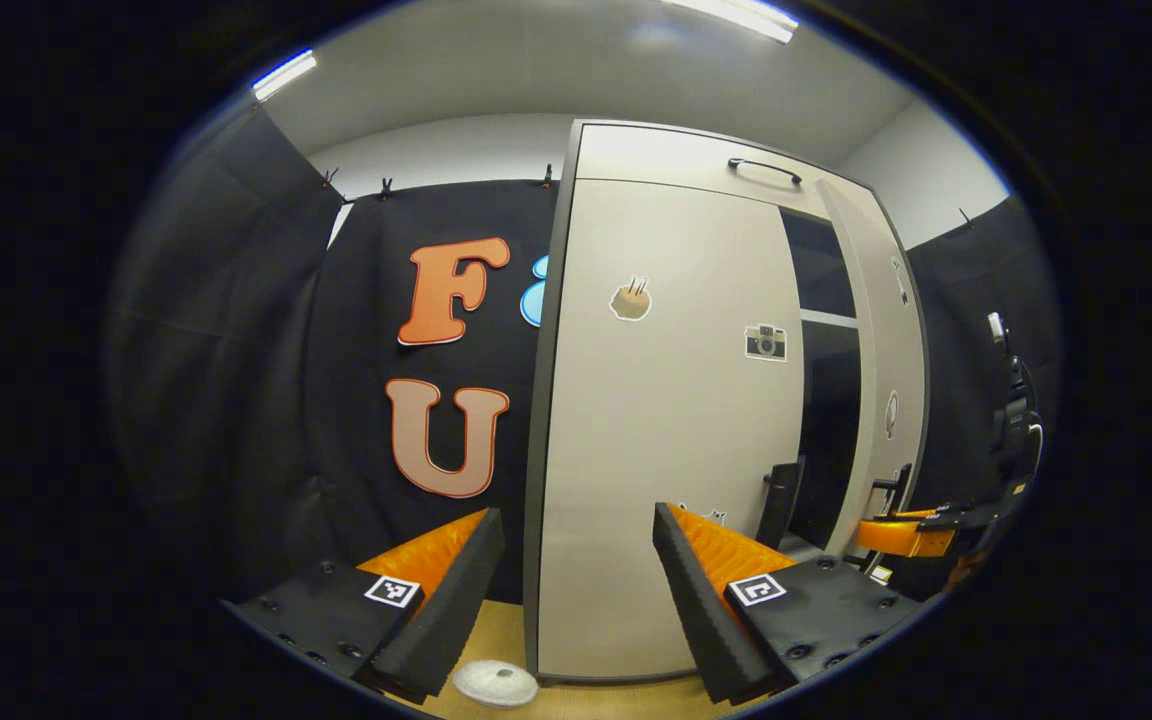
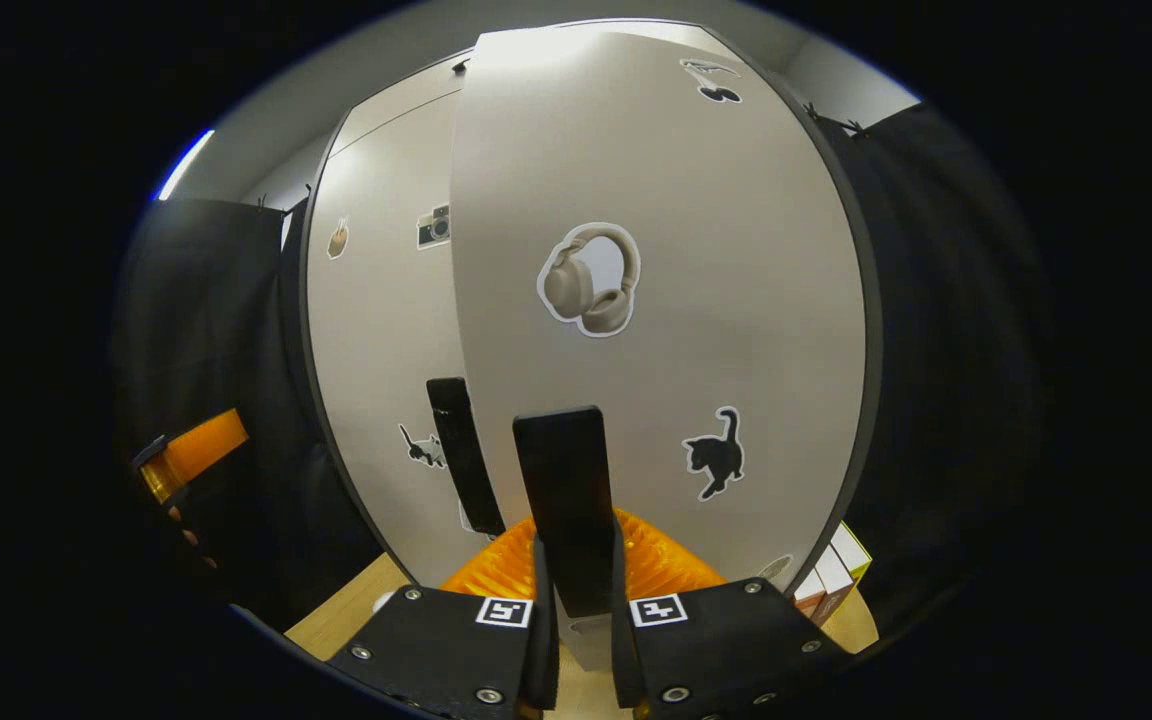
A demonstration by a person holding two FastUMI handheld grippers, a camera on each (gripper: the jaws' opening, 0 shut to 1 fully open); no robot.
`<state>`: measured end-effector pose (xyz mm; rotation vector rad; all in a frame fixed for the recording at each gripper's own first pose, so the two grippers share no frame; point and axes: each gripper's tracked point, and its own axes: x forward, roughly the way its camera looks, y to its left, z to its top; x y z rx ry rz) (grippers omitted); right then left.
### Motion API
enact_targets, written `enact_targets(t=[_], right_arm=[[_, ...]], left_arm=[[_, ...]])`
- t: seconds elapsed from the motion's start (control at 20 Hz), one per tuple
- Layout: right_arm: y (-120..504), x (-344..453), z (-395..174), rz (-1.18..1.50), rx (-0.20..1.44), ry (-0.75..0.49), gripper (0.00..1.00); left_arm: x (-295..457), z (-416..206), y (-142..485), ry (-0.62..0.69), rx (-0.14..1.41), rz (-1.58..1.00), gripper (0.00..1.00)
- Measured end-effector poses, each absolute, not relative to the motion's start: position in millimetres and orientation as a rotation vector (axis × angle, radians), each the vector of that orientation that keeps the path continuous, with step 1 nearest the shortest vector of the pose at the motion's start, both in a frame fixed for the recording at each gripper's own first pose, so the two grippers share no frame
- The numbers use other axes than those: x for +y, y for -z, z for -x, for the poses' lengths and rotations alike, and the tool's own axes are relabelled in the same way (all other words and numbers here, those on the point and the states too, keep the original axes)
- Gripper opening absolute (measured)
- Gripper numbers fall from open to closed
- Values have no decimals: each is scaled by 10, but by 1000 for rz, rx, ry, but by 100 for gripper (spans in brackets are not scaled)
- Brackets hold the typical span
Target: Open the right door of the double-door shoe cabinet with the right hand, and open the left door with the left hand.
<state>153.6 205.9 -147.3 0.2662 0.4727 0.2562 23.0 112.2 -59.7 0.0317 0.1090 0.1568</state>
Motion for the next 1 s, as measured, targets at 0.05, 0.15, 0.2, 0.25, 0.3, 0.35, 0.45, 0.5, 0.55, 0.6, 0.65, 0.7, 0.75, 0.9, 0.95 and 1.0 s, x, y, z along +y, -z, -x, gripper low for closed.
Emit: enact_targets(t=[0.05,0.15,0.2,0.25,0.3,0.35,0.45,0.5,0.55,0.6,0.65,0.7,0.75,0.9,0.95,1.0], right_arm=[[1463,2046,-1515,-268,465,-261,21],[1449,2014,-1469,-268,463,-267,21],[1447,1999,-1449,-267,466,-269,21],[1435,1982,-1429,-269,465,-269,21],[1427,1964,-1411,-269,466,-269,21],[1422,1941,-1389,-268,466,-269,21],[1413,1897,-1352,-258,460,-272,21],[1409,1874,-1342,-258,456,-272,21],[1396,1850,-1312,-263,455,-270,21],[1389,1821,-1289,-268,455,-266,21],[1385,1796,-1272,-268,452,-264,21],[1379,1765,-1249,-264,453,-262,21],[1374,1733,-1231,-260,454,-259,21],[1373,1639,-1182,-250,458,-244,21],[1365,1608,-1176,-250,453,-238,21],[1360,1584,-1175,-261,452,-229,19]], left_arm=[[1085,-234,596,-152,107,-32,96],[1027,-266,575,-145,100,-27,94],[996,-298,576,-139,100,-22,94],[965,-317,586,-135,101,-18,94],[927,-346,602,-128,103,-13,96],[880,-359,615,-119,105,-8,96],[816,-398,649,-107,109,-3,94],[784,-420,664,-99,111,-3,94],[754,-438,678,-92,112,-4,94],[731,-459,692,-88,115,-6,96],[714,-486,696,-84,116,-8,96],[696,-507,697,-80,116,-8,95],[669,-529,699,-78,113,-7,94],[588,-606,715,-66,112,0,94],[553,-617,736,-62,115,3,94],[511,-641,753,-55,117,5,94]])
